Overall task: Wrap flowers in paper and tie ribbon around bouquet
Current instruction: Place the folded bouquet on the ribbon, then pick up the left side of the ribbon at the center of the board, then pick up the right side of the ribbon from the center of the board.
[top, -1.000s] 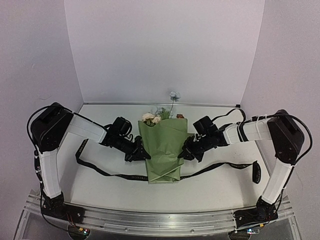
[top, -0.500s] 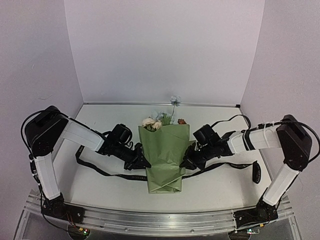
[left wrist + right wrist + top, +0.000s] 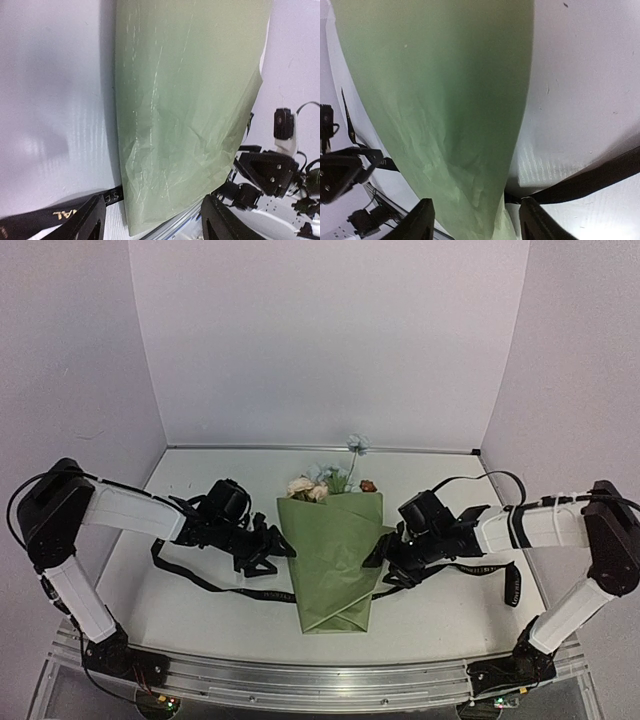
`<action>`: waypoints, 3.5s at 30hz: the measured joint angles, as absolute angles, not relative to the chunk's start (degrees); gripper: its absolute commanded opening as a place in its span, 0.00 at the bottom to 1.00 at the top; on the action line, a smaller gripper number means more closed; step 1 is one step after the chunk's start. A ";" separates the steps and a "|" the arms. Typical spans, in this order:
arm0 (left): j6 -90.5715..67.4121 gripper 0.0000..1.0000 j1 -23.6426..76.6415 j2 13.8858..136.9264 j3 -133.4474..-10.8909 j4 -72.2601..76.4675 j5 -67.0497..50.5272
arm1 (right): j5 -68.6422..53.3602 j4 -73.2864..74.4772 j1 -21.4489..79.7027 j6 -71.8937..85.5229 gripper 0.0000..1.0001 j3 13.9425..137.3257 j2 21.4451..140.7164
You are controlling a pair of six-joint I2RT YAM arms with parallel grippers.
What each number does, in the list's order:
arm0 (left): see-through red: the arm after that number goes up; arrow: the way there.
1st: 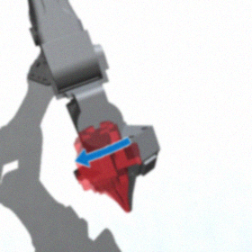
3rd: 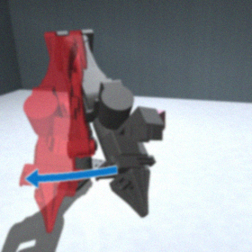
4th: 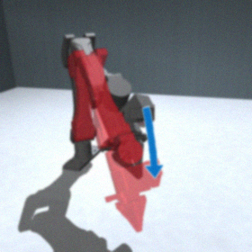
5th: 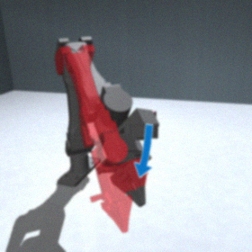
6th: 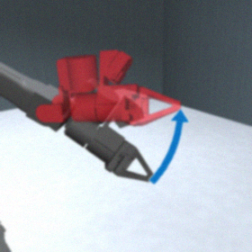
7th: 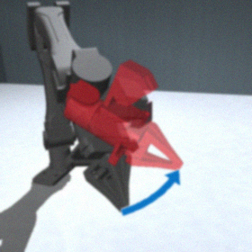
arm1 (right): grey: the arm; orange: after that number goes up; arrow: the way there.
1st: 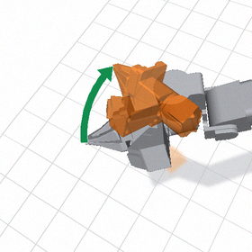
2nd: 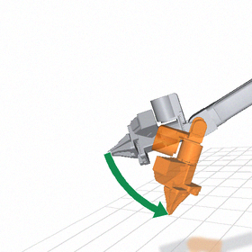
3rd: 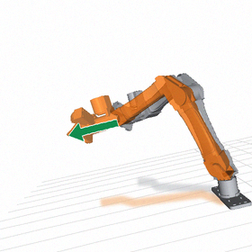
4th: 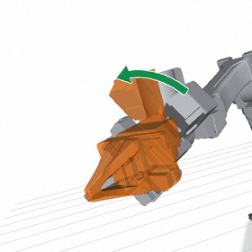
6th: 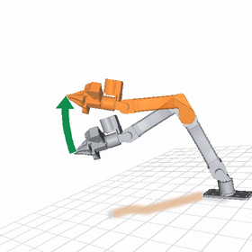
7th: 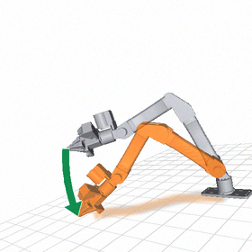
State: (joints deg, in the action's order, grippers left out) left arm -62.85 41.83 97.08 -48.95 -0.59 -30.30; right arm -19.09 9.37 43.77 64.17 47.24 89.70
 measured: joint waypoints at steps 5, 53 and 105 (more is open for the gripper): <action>-63.13 0.78 39.70 86.42 -48.93 -10.07 -19.67 | -14.31 16.29 43.77 59.53 0.92 47.24 83.57; -71.94 0.00 23.34 87.03 -41.47 -31.71 14.08 | 10.82 35.63 34.32 62.77 0.98 34.03 60.92; -60.29 0.00 15.52 81.60 -43.40 -26.46 13.65 | 3.65 30.57 3.93 66.59 0.64 41.01 85.98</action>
